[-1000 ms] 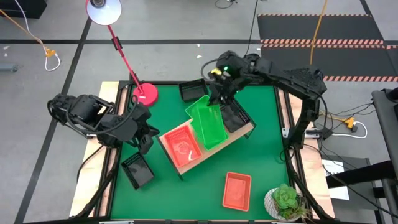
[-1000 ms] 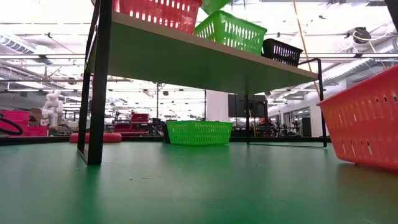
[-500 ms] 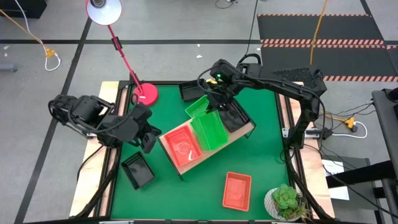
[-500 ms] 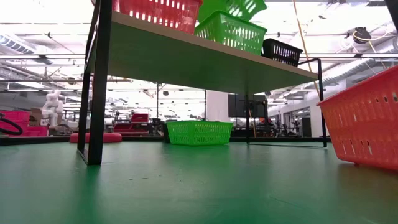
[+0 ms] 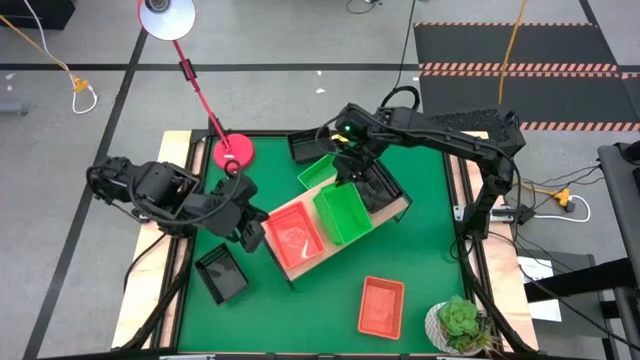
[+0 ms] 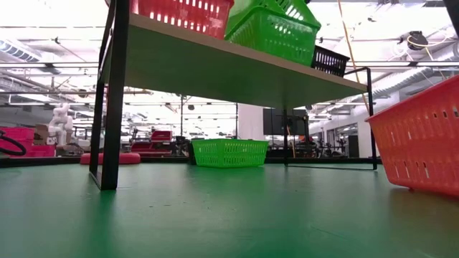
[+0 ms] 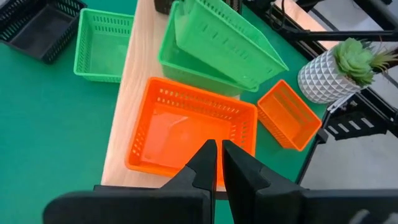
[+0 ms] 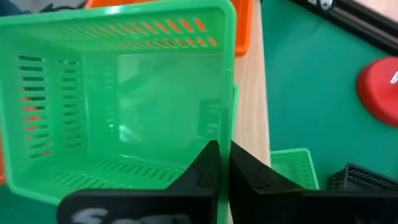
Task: Stack baskets on shelf by color
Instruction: Stack the right green bin on top of the green bin on the shelf
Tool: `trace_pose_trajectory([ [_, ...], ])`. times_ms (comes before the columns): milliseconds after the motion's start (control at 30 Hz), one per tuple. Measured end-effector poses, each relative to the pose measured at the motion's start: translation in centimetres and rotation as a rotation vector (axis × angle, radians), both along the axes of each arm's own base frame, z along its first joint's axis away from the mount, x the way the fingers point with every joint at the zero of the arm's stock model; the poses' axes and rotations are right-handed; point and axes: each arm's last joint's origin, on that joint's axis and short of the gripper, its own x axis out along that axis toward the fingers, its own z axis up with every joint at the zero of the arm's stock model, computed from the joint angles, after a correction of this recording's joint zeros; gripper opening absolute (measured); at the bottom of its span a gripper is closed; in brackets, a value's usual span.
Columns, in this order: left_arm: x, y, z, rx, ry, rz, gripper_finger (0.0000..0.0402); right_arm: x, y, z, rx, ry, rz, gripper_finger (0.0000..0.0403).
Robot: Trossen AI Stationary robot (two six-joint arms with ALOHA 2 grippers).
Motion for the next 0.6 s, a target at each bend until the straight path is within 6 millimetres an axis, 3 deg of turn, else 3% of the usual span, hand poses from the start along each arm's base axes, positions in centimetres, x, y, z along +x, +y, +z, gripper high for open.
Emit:
trace_pose_trajectory([
  [333,0.3,1.4,0.0,0.034,0.014,0.023,0.0026,0.2,-0.3,-2.2,-0.067,0.061,-0.032,0.0010],
  [600,0.5,2.1,0.0,0.057,0.026,0.028,0.0026,0.4,-0.5,-2.4,-0.128,0.059,-0.062,0.0030],
])
